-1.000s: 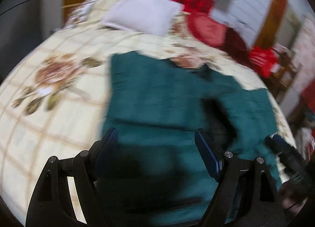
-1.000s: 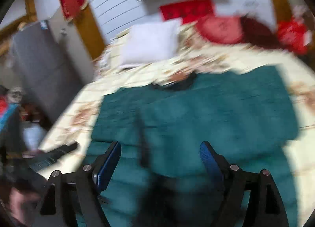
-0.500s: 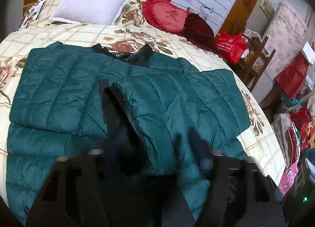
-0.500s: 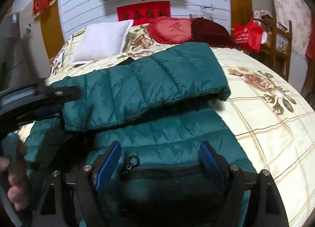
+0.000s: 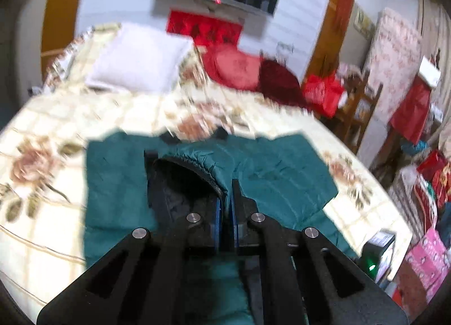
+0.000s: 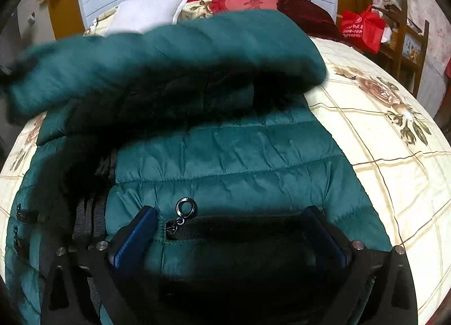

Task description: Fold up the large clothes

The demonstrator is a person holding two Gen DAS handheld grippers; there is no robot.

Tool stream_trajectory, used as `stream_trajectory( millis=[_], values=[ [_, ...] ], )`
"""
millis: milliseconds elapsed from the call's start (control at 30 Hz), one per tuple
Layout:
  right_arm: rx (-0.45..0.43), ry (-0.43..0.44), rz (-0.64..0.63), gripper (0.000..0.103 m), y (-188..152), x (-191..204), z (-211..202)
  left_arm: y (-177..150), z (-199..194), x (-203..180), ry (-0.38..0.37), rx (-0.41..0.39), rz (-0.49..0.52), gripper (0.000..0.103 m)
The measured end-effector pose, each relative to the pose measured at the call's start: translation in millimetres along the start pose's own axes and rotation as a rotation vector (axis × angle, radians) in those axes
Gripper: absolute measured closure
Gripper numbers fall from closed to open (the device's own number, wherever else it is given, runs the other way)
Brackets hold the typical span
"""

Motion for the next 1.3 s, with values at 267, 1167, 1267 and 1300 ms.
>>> stream_trajectory(
  millis=[267, 1167, 1267, 1300],
  values=[
    [0.001, 0.017, 0.006, 0.000, -1, -5, -1, 5, -9, 81, 0.123, 0.019, 0.007, 0.098],
    [-0.017, 0.201, -0.277, 0.057, 162, 25, 50, -67, 96, 100, 0.248, 0.230, -0.079, 0.097],
    [0.043, 0.150, -0.302, 0.056, 135, 3, 87, -78, 99, 88, 0.251, 0.237, -0.019, 0.097],
    [0.005, 0.185, -0.288, 0.056, 128, -7, 88, -79, 98, 85, 0.258, 0.233, -0.009, 0.097]
  ],
)
Point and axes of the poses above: each gripper's, at about its wrist camera, not at the fingertips, and z roughly the way its jaws point, x to its left, y to its top, the point moved 2 cm from there along z, roughly the way its jaws point, and after that the axes turned 4 degrees about -y, right-handed, at the moved point
